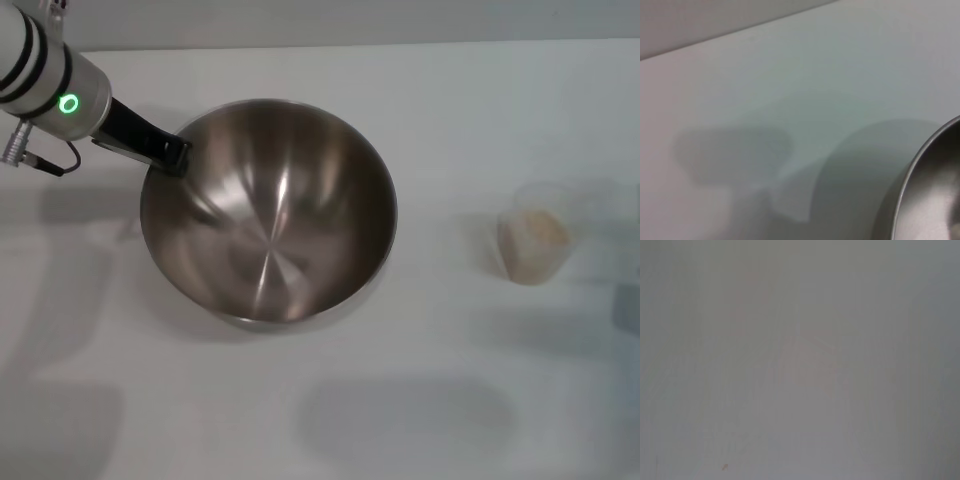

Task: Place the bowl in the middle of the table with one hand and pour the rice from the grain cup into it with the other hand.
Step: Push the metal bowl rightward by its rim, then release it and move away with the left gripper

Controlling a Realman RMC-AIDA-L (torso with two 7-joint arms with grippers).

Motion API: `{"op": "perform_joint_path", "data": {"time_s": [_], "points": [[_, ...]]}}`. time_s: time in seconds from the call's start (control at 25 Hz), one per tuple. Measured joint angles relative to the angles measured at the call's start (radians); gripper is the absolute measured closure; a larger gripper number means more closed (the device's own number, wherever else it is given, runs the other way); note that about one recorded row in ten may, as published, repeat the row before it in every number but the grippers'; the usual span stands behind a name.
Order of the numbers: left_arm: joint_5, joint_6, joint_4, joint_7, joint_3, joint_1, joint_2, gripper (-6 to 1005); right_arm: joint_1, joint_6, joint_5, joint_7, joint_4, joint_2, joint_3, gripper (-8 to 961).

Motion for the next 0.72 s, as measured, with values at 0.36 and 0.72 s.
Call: {"op": "perform_joint_path", "data": {"time_s": [0.36,0.72], "points": [[0.012,0.019,0.036,0.009,0.016,-0.014,0.001,988,-0.002,-0.009,0.000,0.000,0.000,0.000,-0.002,313],[0.017,0.064,0.019,0.008,0.013,-0.011,-0.001,737,-0.006,-0.009,0.000,0.000,0.000,0.000,-0.002,313]]}}
